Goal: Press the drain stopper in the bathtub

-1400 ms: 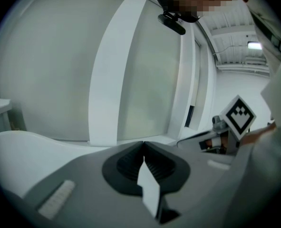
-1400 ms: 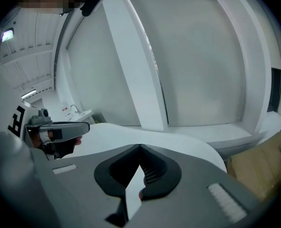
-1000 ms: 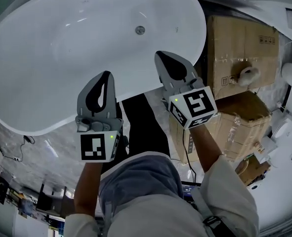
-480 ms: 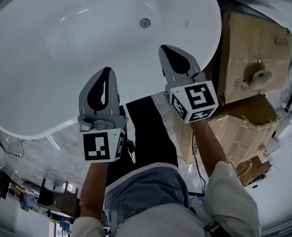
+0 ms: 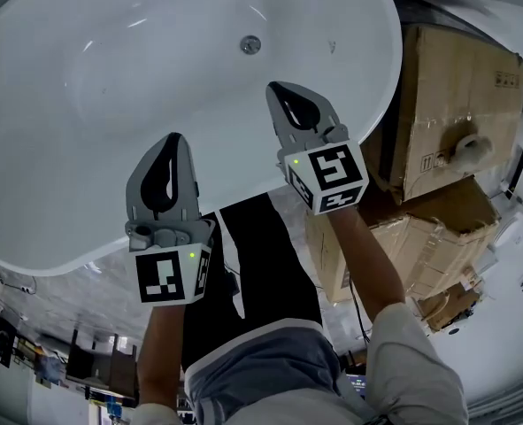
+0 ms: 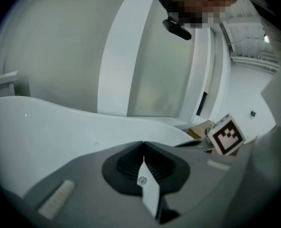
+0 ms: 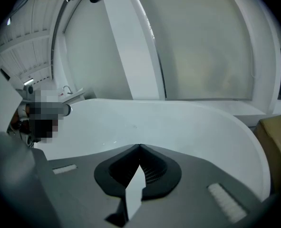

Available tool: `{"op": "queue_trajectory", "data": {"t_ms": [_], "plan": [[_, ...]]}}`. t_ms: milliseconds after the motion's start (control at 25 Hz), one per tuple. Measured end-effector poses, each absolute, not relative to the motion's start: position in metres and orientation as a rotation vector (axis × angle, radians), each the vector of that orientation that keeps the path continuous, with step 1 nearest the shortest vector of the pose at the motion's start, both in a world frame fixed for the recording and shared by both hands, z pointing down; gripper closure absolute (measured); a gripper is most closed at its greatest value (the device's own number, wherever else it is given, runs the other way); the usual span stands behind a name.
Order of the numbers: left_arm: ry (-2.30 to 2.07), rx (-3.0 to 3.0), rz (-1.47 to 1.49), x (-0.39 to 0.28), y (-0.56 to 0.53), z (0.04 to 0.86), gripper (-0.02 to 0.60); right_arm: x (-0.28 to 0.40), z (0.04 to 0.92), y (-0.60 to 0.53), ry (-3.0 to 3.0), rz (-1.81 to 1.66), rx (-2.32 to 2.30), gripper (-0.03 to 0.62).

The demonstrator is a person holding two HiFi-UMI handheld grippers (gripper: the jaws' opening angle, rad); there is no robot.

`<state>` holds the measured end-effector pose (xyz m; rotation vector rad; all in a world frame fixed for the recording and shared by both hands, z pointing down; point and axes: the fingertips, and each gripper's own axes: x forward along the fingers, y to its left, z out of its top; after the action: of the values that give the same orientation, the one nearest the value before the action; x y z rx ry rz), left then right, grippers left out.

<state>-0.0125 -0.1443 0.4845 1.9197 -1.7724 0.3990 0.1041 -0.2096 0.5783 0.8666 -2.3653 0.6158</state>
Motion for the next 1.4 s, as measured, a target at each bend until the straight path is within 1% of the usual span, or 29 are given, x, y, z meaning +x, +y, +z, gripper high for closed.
{"op": "queue_trajectory", "data": {"t_ms": [920, 1400], "plan": [[-1.755, 1.846, 0.443, -0.025, -0.169, 0.582, 0.581, 0.088, 0.771, -0.252, -2.231, 0.546, 0.781, 0.594], [-1.707, 1.838, 0.464, -0.029, -0.158, 0.628, 0.581, 0.085, 0.875, -0.252, -2.113, 0.549, 0.747, 0.595]]}}
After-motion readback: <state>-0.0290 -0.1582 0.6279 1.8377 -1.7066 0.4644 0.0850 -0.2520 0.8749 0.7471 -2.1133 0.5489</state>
